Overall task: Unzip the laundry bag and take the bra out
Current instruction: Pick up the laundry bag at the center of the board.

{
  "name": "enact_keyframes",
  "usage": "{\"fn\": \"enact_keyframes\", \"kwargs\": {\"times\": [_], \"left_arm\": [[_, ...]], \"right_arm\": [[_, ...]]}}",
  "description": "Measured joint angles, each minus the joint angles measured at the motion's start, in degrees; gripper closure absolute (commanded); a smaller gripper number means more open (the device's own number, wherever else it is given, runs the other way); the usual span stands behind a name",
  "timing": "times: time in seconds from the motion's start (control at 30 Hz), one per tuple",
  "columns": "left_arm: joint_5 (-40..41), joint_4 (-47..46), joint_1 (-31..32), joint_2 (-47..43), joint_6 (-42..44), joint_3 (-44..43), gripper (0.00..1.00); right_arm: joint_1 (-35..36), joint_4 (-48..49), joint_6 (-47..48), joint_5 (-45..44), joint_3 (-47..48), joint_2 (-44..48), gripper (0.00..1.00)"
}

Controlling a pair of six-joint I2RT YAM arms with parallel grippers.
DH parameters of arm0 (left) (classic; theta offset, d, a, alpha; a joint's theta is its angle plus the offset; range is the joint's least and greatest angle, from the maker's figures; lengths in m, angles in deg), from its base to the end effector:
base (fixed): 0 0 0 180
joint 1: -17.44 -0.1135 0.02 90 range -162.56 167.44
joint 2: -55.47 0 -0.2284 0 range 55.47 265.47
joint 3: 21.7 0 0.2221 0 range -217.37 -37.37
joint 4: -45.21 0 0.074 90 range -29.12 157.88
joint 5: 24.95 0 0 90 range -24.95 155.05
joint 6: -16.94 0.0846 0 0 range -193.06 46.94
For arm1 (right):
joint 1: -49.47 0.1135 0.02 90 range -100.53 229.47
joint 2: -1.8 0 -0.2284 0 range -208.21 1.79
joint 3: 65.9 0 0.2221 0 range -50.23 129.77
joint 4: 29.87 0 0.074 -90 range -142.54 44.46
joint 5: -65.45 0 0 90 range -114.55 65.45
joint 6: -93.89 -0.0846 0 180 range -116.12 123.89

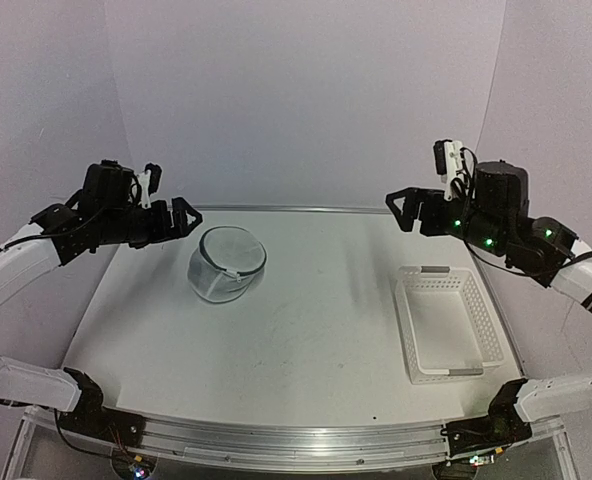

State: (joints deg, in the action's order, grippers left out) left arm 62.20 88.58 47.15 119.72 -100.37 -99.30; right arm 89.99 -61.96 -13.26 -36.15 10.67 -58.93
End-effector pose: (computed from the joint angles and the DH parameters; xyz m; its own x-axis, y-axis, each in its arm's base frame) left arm 0.2360 -0.1395 0.2912 -0.6304 -0.1679 -0.7579 0.2737 0.8656 -0.4194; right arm 0.2183 0.1642 0.3295 -0.3477 0.0828 -0.9340 -0.4052 0.8850 0.2293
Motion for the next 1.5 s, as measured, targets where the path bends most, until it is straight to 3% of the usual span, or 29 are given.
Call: {"fn": "enact_keyframes", "kwargs": {"times": [0.4,0.77,1.3,1.5], "left_arm": [[2.1,0.0,0.0,5.6,-1.1,0.0,0.01],[6.3,1.3,-0.5,13.2,3.2,-5.8,0.02],[-2.4,2.5,-5.9,33.4,7.5,-17.8,0.16],[-3.7,3.3,-6.2,36.4,7.8,-18.7,0.28]], "right_arm": [[0.0,0.5,2.0,1.2,-0.7,-0.1,0.02],[0.0,1.8,3.0,10.5,-4.9,-2.4,0.02],[0.1,3.7,0.7,18.1,-7.8,-5.0,0.04],[0.1,4.1,0.4,18.6,-8.5,-5.0,0.05]]}}
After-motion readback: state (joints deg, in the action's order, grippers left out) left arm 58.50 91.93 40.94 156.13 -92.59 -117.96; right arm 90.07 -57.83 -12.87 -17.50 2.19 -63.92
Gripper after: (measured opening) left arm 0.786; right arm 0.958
